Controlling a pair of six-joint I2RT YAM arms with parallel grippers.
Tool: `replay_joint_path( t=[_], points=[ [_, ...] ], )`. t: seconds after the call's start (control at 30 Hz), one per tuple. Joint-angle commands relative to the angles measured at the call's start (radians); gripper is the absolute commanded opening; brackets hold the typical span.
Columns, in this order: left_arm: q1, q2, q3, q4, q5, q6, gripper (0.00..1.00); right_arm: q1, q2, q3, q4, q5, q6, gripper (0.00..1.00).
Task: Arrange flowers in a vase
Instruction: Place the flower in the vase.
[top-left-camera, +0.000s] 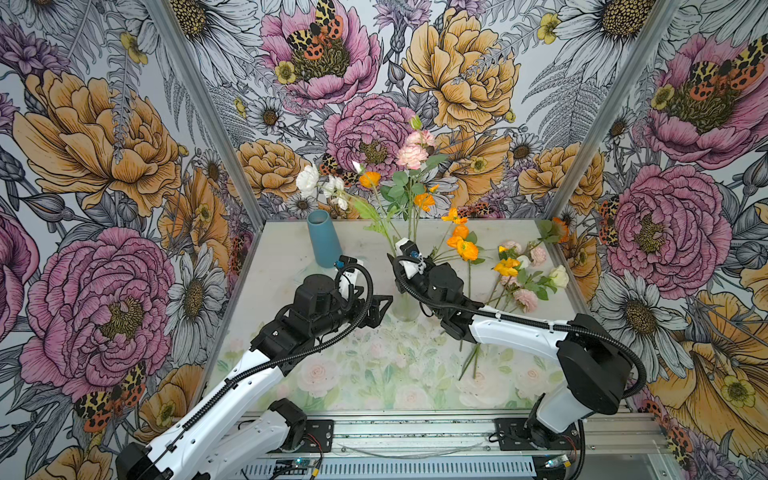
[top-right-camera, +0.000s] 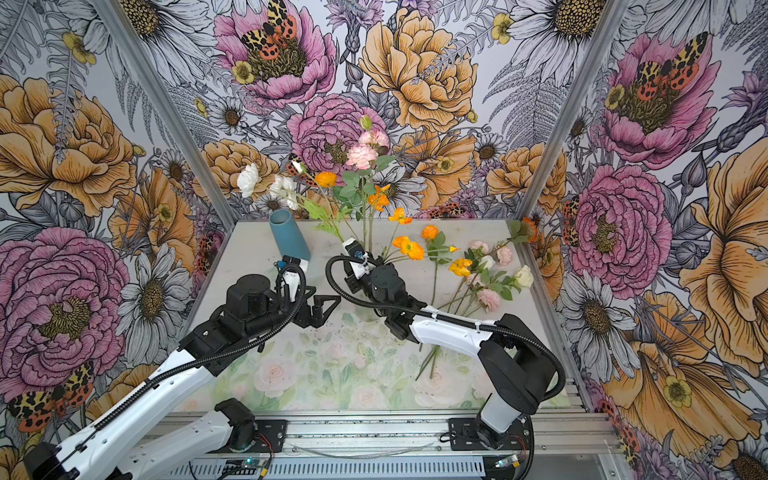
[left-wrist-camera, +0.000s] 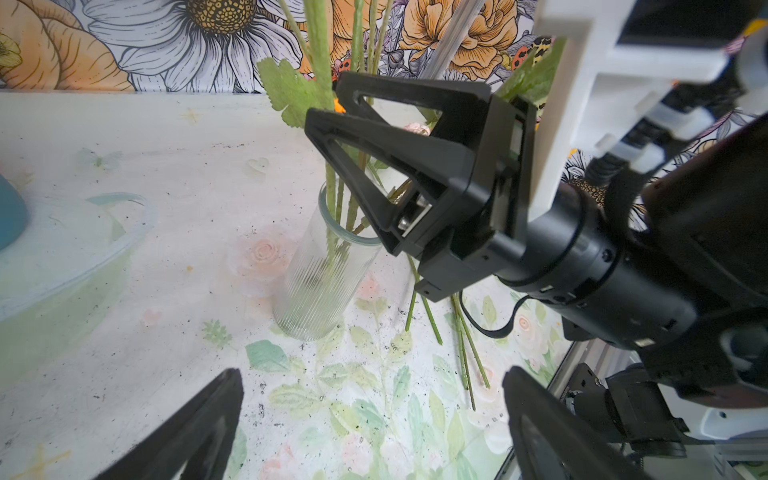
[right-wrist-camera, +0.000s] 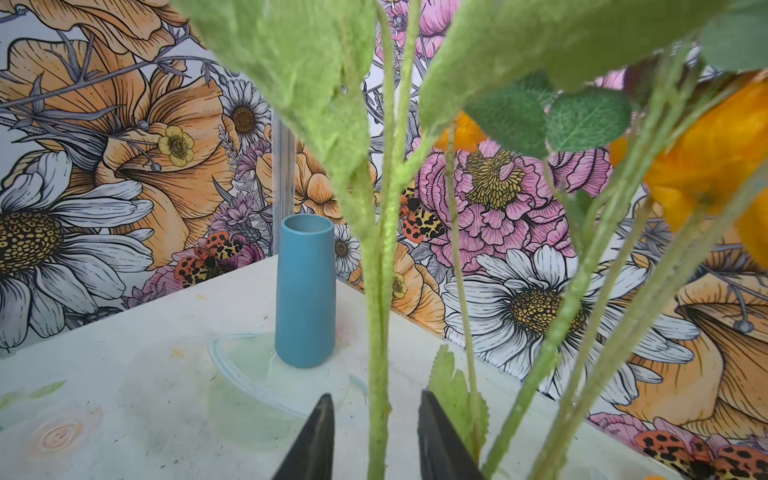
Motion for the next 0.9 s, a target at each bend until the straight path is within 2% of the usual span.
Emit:
replay_joint_path(
  t=[0.0, 0.13, 0.27, 0.5, 0.73, 0.87],
  points=[
    [0.011, 0.004, -0.006, 0.032, 0.029, 0.019, 0.99, 0.007, -0.056, 0.017, -0.043, 0.013, -0.012, 0.49],
    [0.011, 0.003, 0.001, 0.031, 0.031, 0.026, 0.99, 0.007, -0.109, 0.051, -0.115, -0.018, -0.001, 0.64],
    [0.009, 0.001, 0.003, 0.032, 0.039, 0.038, 0.99, 0.011, -0.2, 0.122, -0.266, -0.069, 0.026, 0.78],
    [0.005, -0.016, -0.036, 0.062, 0.038, 0.066, 0.99, 0.009, -0.408, 0.217, -0.629, -0.084, 0.156, 0.85],
    [-0.007, -0.003, -0.04, 0.101, 0.039, 0.087, 0.99, -0.004, -0.615, 0.206, -0.969, 0.023, 0.374, 0.85],
    [-0.051, 0.019, -0.072, 0.161, 0.011, 0.135, 0.99, -0.02, -0.734, 0.132, -1.089, 0.089, 0.517, 0.86]
  ],
)
